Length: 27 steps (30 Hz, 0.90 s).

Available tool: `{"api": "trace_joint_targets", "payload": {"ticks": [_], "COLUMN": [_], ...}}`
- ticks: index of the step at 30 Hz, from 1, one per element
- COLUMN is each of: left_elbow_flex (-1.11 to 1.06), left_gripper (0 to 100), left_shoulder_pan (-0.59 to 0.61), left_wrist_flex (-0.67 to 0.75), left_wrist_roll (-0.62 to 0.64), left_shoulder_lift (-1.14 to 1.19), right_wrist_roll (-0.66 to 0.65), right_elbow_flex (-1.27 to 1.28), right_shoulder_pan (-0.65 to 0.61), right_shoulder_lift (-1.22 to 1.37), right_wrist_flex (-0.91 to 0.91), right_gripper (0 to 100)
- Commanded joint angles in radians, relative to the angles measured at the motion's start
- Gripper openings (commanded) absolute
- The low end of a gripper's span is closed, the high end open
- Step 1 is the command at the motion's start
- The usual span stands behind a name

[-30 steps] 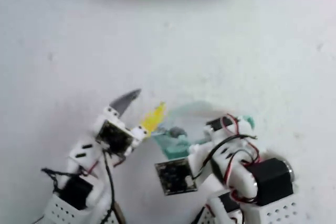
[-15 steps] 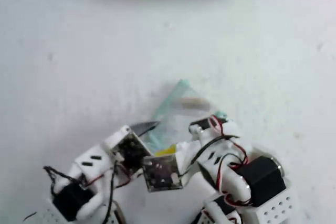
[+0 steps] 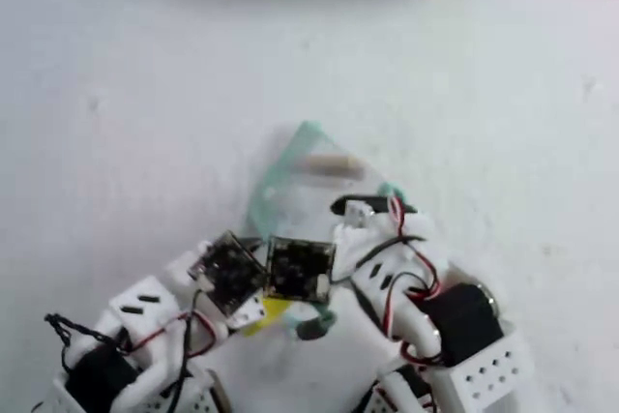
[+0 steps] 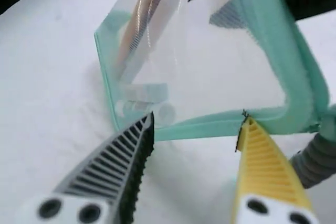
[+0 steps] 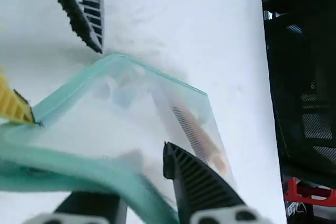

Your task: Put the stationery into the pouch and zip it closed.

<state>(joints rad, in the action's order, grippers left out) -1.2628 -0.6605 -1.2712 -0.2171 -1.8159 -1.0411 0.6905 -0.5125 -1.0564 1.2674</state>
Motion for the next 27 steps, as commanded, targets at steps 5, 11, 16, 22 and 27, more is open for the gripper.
{"api": "trace_joint_targets", "payload": {"ticks": [5,11,16,22,27], "left_elbow_flex": [0.058,0.13,0.083,0.101,0.203], "left_gripper": [29,29,29,29,29], "left_shoulder_pan": [-0.012,0.166,0.179,0.259,0.263], "left_wrist_flex": [0.031,0.025,0.074,0.092,0.014], "left_wrist_roll": [-0.026,-0.02,-0.021,-0.02,-0.02], "left_shoulder_lift": [-0.013,-0.013,-0.013,-0.013,-0.013], "right_wrist_roll": [0.195,0.322,0.321,0.319,0.327], "right_elbow_flex": [-0.023,-0.046,-0.043,-0.048,-0.075], "right_shoulder_pan": [0.027,0.022,0.027,0.028,0.07], "right_shoulder_lift": [0.013,0.013,0.012,0.01,0.012], "right_wrist_flex": [-0.113,-0.108,-0.107,-0.107,-0.11], "right_gripper": [1.7,1.7,1.7,1.7,1.7]}}
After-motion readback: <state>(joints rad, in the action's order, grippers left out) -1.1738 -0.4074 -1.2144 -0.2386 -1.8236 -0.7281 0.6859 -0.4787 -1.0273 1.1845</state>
